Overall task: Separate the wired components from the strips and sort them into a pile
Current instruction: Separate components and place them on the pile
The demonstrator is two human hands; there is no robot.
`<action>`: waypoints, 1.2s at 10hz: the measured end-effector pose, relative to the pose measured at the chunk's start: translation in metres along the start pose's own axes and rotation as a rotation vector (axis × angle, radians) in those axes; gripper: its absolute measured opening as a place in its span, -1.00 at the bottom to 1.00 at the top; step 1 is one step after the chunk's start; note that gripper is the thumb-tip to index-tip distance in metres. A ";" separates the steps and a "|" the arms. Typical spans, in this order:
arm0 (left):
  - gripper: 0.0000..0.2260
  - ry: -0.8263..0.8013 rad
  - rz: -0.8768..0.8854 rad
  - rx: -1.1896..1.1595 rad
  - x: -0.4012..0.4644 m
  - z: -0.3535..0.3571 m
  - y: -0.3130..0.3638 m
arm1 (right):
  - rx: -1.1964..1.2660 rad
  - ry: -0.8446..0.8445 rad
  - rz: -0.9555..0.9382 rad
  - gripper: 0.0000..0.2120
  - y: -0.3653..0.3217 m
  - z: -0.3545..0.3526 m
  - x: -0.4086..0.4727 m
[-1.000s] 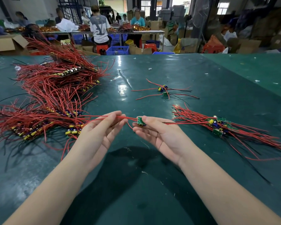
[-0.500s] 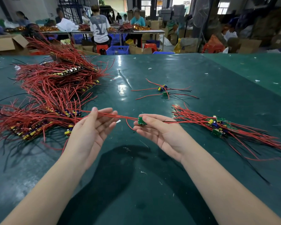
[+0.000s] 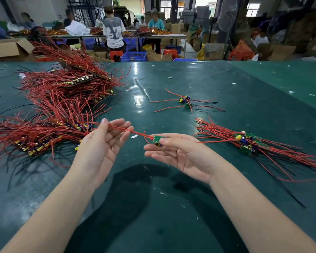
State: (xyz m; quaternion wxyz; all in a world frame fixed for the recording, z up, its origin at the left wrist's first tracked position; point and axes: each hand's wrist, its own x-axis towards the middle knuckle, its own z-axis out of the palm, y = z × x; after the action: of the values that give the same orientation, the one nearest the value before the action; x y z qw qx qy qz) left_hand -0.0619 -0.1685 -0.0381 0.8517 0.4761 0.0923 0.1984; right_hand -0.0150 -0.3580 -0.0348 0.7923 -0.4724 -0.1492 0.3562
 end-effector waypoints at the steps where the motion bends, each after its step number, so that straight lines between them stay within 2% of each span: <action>1: -0.68 0.003 0.004 0.002 0.000 0.001 0.001 | -0.019 -0.041 0.020 -0.82 -0.001 0.001 -0.001; 3: -0.68 -0.014 0.003 0.008 -0.001 0.002 0.002 | 0.023 -0.062 0.030 -0.76 -0.002 0.002 -0.001; 5: -0.69 0.002 0.005 -0.002 -0.001 0.002 0.004 | 0.078 -0.070 0.038 -0.80 -0.003 0.004 -0.001; 7: -0.69 0.017 0.001 -0.005 -0.002 0.003 0.005 | 0.003 -0.034 0.000 -0.79 -0.001 0.003 -0.001; 12: -0.72 0.059 -0.029 -0.065 -0.002 0.004 0.008 | -0.098 -0.063 -0.056 -0.78 0.004 0.003 0.001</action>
State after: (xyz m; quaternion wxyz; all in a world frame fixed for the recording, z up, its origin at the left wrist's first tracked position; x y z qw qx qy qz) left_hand -0.0641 -0.1684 -0.0295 0.8665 0.4406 0.1179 0.2030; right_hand -0.0179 -0.3541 -0.0364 0.7729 -0.4947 -0.2044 0.3409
